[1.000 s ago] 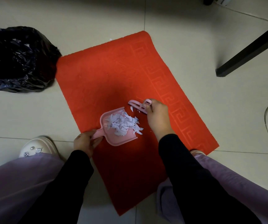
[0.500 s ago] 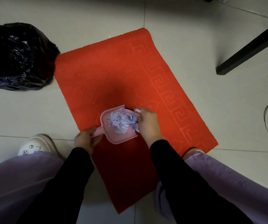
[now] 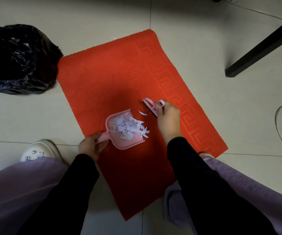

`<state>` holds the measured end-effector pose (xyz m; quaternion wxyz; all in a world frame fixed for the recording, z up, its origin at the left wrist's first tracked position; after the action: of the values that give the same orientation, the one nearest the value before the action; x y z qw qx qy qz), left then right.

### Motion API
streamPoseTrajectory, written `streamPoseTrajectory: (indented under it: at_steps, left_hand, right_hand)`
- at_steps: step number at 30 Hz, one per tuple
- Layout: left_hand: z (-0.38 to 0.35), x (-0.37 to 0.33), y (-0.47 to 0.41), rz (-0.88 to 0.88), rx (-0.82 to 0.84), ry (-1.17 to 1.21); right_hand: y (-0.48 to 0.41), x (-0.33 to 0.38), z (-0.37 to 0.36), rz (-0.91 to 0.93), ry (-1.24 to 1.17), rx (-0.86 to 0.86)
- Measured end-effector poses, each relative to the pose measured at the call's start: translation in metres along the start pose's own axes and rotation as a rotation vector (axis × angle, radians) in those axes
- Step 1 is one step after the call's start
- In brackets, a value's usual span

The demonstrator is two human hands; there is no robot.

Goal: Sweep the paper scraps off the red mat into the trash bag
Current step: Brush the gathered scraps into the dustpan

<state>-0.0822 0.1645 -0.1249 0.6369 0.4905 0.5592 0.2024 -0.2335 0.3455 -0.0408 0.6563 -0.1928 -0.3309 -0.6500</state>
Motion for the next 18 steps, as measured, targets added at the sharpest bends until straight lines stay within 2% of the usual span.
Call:
streamPoseTrajectory:
  at_steps: [5,9,18]
  left_hand:
    - [0.0,0.0,0.001,-0.005,-0.019,0.011]
    - [0.001,0.002,0.002,0.002,-0.02,0.009]
    - [0.009,0.005,0.005,-0.015,0.009,-0.009]
  right_hand:
    - [0.008,0.004,-0.011,0.0,0.034,0.172]
    - [0.015,-0.001,-0.016,-0.007,0.084,0.214]
    - [0.008,-0.016,0.009,-0.069,-0.007,0.033]
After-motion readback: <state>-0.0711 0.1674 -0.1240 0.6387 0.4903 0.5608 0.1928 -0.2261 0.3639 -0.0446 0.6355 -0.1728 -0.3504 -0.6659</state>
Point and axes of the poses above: each hand's wrist, its own y-axis away from the middle knuckle, its own z-axis out of the back of the hand, x = y × z, the point moved 3 cm from there along -y, towards the middle knuckle, and after that the axes turned 4 degrees about -z, right-handed, at the moved point
